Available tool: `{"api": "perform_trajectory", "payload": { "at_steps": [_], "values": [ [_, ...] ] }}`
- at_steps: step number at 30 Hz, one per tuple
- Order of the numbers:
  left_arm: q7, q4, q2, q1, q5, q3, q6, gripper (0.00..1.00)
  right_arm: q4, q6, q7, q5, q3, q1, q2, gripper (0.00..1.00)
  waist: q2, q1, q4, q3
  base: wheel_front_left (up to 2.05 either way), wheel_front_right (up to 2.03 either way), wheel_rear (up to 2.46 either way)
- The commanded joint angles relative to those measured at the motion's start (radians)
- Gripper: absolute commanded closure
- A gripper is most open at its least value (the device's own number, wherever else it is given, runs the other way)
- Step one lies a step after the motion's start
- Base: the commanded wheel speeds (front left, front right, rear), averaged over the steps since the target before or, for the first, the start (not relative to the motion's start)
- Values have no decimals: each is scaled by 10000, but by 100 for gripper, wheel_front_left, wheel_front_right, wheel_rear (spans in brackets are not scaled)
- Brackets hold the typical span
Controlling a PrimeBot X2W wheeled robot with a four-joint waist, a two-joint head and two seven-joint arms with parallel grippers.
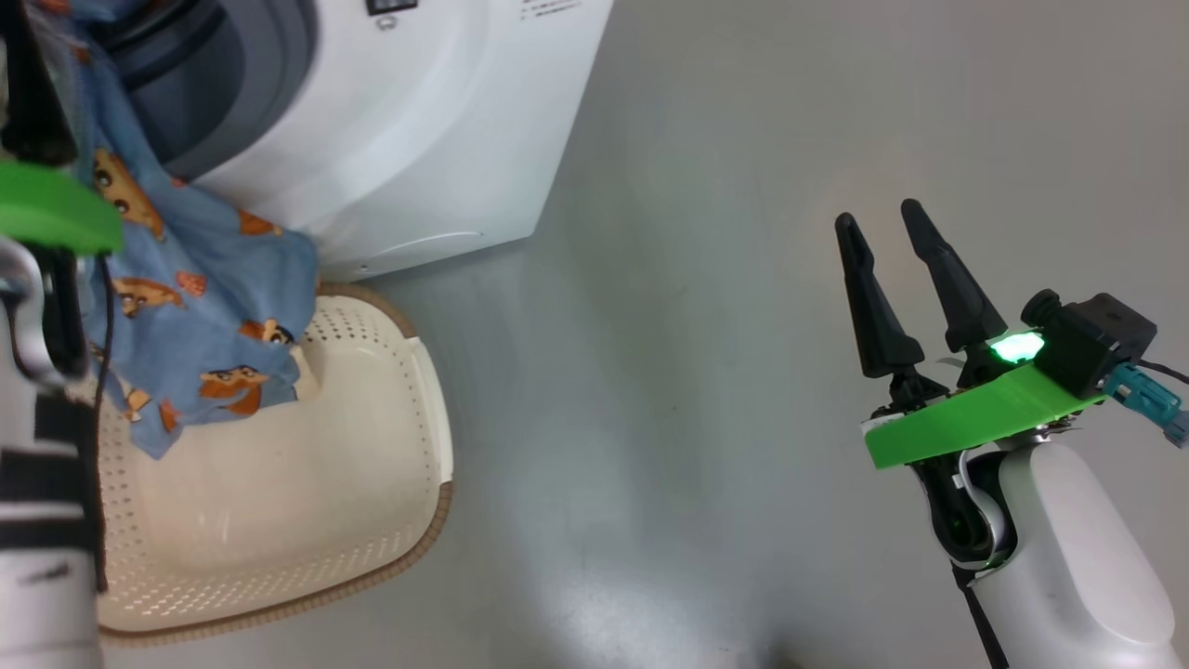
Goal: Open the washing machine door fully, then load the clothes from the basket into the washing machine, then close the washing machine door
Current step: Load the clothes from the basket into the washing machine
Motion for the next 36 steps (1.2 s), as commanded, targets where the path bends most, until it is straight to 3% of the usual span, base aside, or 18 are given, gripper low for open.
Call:
{"api": "perform_trajectory", "payload": {
  "at_steps": [1,8,21,29,36],
  "values": [
    [-51,-450,387,378,-138,262,-69,0,-261,16,-118,-56,119,200,-29,0,-1,0,89,-42,0,0,0],
    [-51,-2210,190,2083,-288,492,-144,0,-372,16,-118,-76,-73,242,-153,0,-1,0,321,-102,0,0,0],
    [-51,-5438,-1023,5479,-320,846,-196,0,-774,16,-118,-200,-373,479,-476,0,-1,0,717,-236,0,0,0],
    [-51,-5912,-1355,6760,-386,911,-286,0,-873,16,-118,-199,-394,606,-511,0,-1,0,754,-291,0,0,0],
    [-51,-5989,-1459,6865,-311,883,-332,0,-887,16,-118,-247,-394,716,-626,0,-1,0,867,-354,0,0,0]
  ]
}}
